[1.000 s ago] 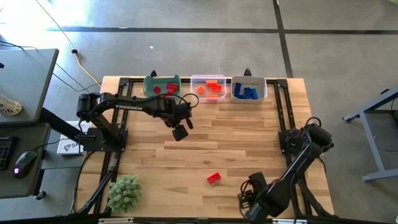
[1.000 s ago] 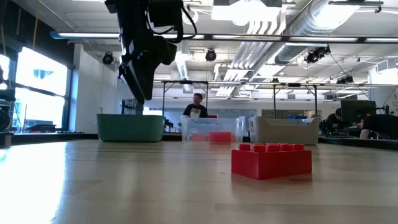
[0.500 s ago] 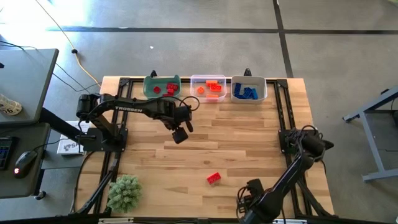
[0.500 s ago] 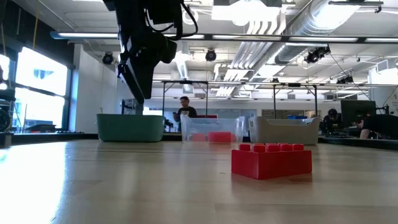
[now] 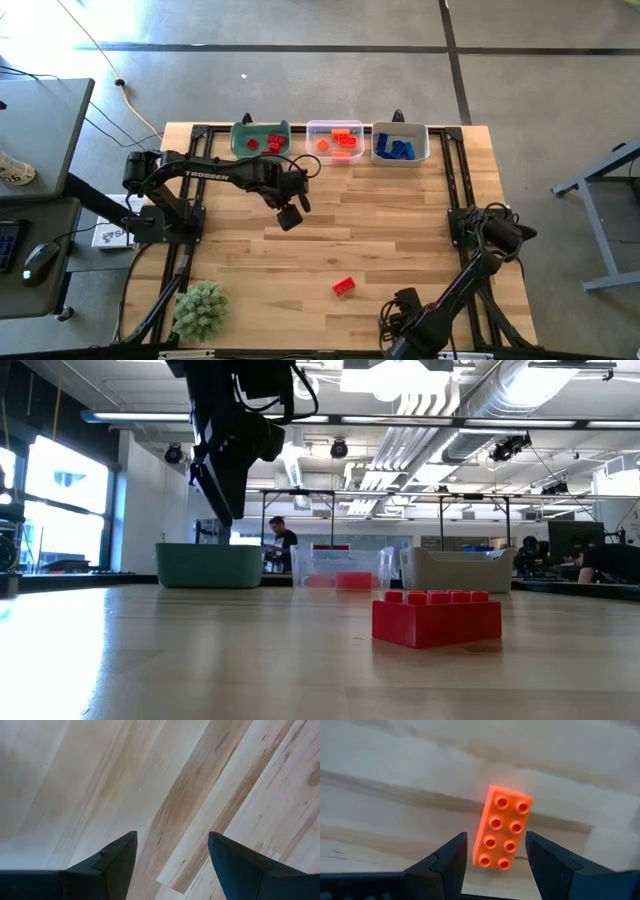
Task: Sort & place blocks by color
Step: Put the orange game piece into the transparent bin
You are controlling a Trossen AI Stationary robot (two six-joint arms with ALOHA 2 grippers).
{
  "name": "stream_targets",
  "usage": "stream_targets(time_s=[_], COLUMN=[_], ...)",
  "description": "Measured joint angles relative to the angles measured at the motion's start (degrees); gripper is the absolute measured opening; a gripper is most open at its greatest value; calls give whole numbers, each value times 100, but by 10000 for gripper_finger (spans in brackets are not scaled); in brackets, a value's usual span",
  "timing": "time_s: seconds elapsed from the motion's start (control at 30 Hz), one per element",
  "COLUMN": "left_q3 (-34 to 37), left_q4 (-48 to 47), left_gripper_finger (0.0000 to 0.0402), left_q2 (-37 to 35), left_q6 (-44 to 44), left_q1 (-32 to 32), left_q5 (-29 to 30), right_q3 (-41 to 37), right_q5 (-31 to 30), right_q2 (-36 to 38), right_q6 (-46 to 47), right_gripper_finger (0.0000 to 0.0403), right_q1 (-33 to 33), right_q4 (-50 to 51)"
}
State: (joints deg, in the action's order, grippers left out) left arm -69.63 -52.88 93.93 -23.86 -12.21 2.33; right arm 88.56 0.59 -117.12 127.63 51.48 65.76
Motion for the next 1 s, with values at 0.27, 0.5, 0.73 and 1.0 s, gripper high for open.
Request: stream_targets(time_s=[0.27,0.5,0.73,1.0], left_q3=[0,0,0,0], left_q4=[4,24,48,51], left_gripper_finger=[234,234,234,234], left_q2=[0,0,0,0], left_q6=[0,0,125,153], left_q1=[0,0,-15,-40], left_q5=[0,0,11,344], right_q3=[-560,-561,-890,-876], right_q5=[397,481,542,446], right_q2=[-21,-4,22,50], right_q6=[267,195,118,-192], right_gripper_finger=[189,189,163,66], right_q1=[4,-11,-18,-182], right_q4=[-884,-770,-1452,-1528])
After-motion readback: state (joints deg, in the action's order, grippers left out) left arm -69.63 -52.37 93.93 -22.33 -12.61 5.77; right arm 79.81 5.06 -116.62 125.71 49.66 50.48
